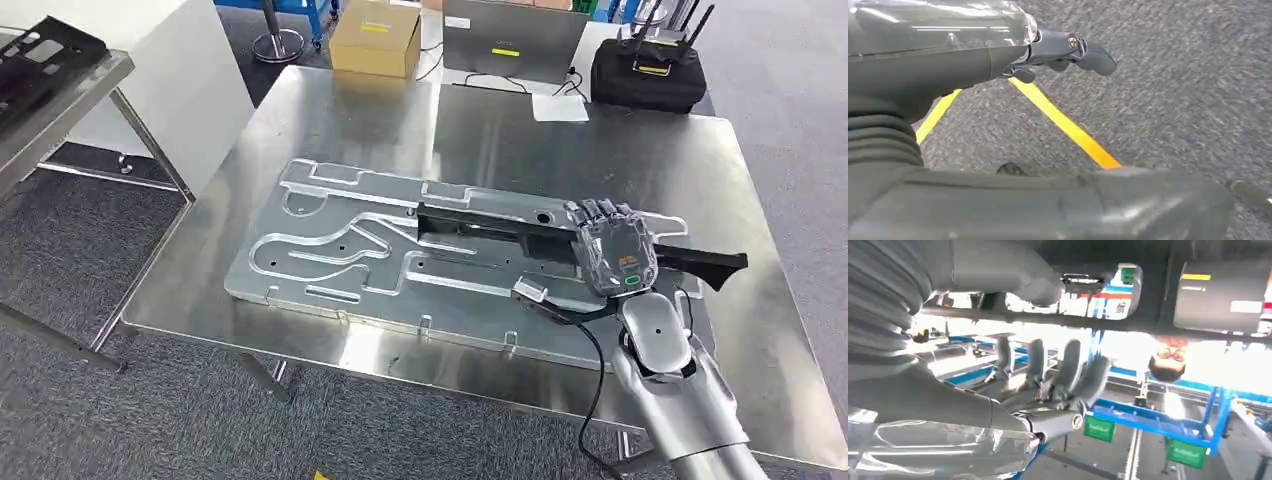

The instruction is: Take the parts from the cabinet and place them on the table.

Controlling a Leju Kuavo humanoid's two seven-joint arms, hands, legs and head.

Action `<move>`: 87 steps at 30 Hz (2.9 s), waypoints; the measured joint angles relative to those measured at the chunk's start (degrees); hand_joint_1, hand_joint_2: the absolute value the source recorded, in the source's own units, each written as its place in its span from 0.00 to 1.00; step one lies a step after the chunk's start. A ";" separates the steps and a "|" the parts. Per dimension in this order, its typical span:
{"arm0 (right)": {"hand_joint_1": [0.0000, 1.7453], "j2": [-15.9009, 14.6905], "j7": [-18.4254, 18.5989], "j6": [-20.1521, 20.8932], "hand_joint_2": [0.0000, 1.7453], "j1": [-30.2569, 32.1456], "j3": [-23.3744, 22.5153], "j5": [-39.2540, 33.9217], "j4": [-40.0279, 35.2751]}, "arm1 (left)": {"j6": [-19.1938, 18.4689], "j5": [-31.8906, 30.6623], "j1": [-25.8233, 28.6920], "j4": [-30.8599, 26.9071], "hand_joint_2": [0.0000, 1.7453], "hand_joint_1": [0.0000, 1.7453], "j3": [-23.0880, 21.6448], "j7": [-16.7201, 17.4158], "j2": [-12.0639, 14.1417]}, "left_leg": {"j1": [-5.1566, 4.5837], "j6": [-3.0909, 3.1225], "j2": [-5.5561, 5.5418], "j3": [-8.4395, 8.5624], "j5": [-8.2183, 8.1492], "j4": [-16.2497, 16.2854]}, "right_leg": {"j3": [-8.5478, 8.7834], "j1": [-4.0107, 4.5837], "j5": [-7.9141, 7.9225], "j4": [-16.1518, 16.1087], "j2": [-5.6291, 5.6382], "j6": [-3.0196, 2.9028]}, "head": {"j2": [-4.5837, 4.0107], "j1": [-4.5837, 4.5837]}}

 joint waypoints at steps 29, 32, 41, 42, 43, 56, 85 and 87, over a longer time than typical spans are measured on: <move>0.00 2.62 -3.30 0.87 1.00 4.33 -2.36 -5.16 3.25 | -2.38 -0.79 0.39 0.02 0.00 0.00 -1.05 -0.35 0.20 | 0.43 -0.97 -0.08 0.57 -1.07 0.84 | 2.57 -0.87 5.29 -7.13 -0.05 0.90 | 0.00 -0.24; 0.00 2.67 -3.32 0.96 1.00 4.82 -2.53 -5.22 2.36 | -2.89 -0.66 0.35 0.04 0.00 0.00 -1.07 -0.46 0.20 | 0.33 -0.30 -0.01 0.53 -0.87 0.61 | -1.50 -0.74 -0.50 2.01 -0.19 1.10 | 0.00 -0.15; 0.00 2.67 -2.93 1.81 1.00 7.15 -3.04 -6.91 -3.83 | -5.59 0.52 0.39 0.04 0.00 0.00 -1.05 -0.57 0.02 | -0.55 -0.85 -0.17 0.00 -0.92 1.69 | 2.54 0.04 5.31 -6.67 -0.28 -0.39 | 0.00 -0.20; 0.00 2.67 -2.88 1.81 1.00 7.31 -3.10 -6.97 -4.13 | -5.68 0.52 0.43 0.04 0.00 0.00 -1.05 -0.57 0.02 | -0.43 -1.10 -0.16 -0.03 -0.81 1.63 | 2.39 0.19 5.43 -6.64 -0.20 -0.60 | 0.00 -0.24; 0.00 2.67 -2.88 1.81 1.00 7.46 -3.21 -7.08 -4.44 | -5.77 0.52 0.43 0.04 0.00 0.00 -1.05 -0.57 0.02 | -0.36 -1.46 -0.15 0.01 -0.58 1.39 | 2.33 0.24 5.58 -6.63 -0.19 -0.84 | 0.00 -0.20; 0.00 2.40 -3.15 2.12 1.00 7.29 -4.66 -8.37 -6.49 | -6.71 0.26 -0.03 0.11 0.00 0.00 -1.05 -1.40 -0.04 | 0.42 -2.63 -0.36 5.68 -6.15 0.85 | -2.09 -0.60 10.27 -6.77 -0.54 -0.03 | 0.00 -0.22; 0.00 4.55 -3.04 5.68 1.00 14.56 -2.38 -12.67 -10.08 | -7.34 0.81 0.08 0.13 0.00 0.00 -0.77 -0.96 -0.31 | 0.50 -3.11 -0.06 4.94 -4.86 4.79 | -1.02 -0.07 8.99 -7.27 -0.97 -1.60 | 0.00 -0.46; 0.00 4.89 -3.06 5.42 1.00 15.59 -1.82 -12.13 -11.95 | -7.34 0.87 -0.04 0.13 0.00 0.00 -0.77 -0.85 -0.31 | -0.01 -2.29 -0.13 7.19 -6.55 0.34 | -0.96 0.12 9.79 -7.39 -1.05 -0.73 | 0.00 -0.22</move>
